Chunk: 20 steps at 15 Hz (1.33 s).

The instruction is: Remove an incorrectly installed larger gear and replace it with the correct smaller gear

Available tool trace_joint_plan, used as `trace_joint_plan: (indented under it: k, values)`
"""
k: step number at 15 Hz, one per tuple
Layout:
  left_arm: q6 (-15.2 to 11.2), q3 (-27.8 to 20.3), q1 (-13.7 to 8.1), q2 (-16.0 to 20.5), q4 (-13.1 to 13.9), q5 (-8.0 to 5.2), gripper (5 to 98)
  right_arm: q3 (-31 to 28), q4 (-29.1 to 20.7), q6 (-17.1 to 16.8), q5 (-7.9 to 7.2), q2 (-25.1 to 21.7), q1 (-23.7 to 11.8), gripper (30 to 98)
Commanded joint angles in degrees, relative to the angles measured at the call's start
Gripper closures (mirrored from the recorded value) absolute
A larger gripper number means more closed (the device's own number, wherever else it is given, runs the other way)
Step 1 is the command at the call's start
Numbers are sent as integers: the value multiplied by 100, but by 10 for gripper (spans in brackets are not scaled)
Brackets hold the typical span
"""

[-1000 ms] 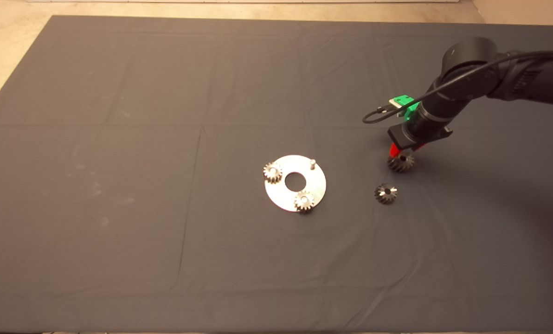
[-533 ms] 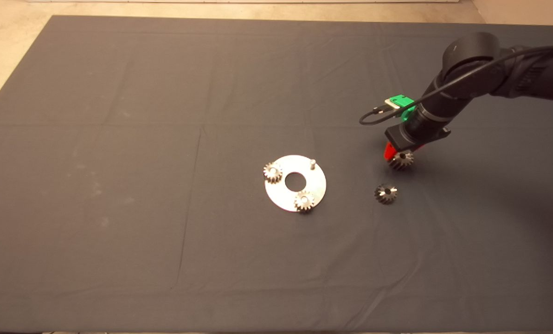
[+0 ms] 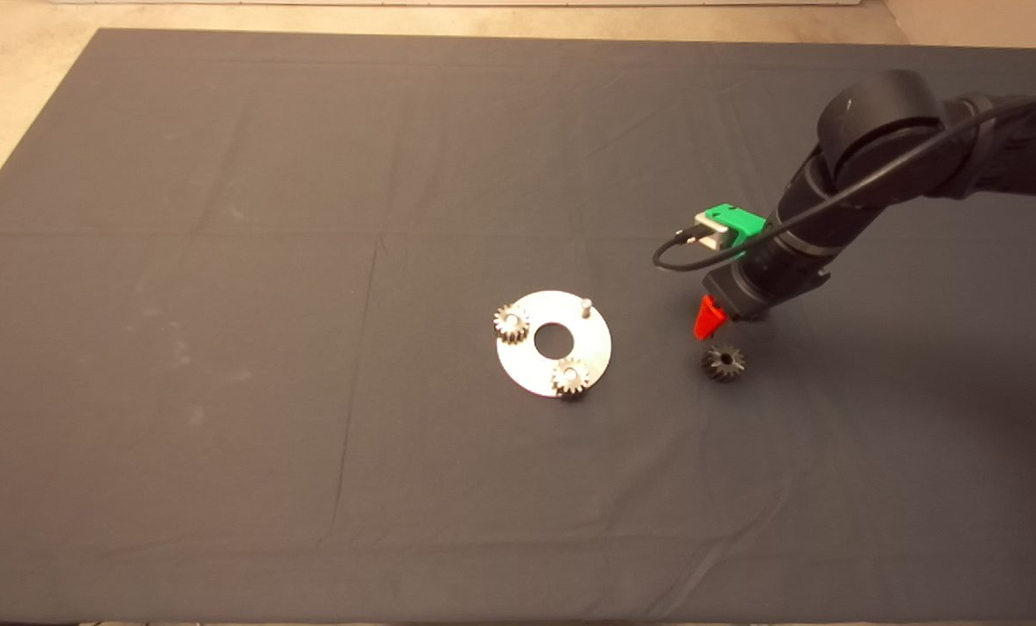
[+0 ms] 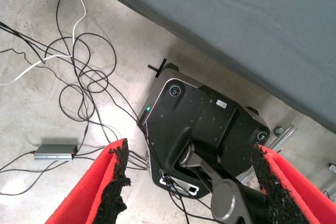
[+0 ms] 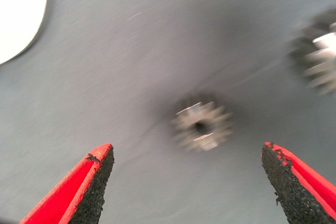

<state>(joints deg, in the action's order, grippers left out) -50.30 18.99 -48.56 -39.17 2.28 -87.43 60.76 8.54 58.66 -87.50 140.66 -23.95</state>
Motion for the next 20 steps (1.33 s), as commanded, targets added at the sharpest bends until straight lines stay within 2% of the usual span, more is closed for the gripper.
trace_joint_plan:
  k: [1,5,8,10,12,14,20]
  values:
    - [11,-46,101,27,-43,-757,444,-240,-386,269,-750,224,0,541]
    - [11,-46,101,27,-43,-757,444,21,-133,260,-750,248,189,541]
    - [11,-46,101,36,-43,-757,444,468,401,191,-750,223,538,541]
    - [11,-46,101,36,-43,-757,444,637,558,137,-750,169,679,541]
    - [11,-46,101,27,-43,-757,444,698,657,128,-750,125,690,541]
    - [11,-46,101,27,-43,-757,444,982,666,-93,-750,169,690,541]
    - [11,-46,101,31,-43,-757,444,1282,684,-359,-750,266,572,541]
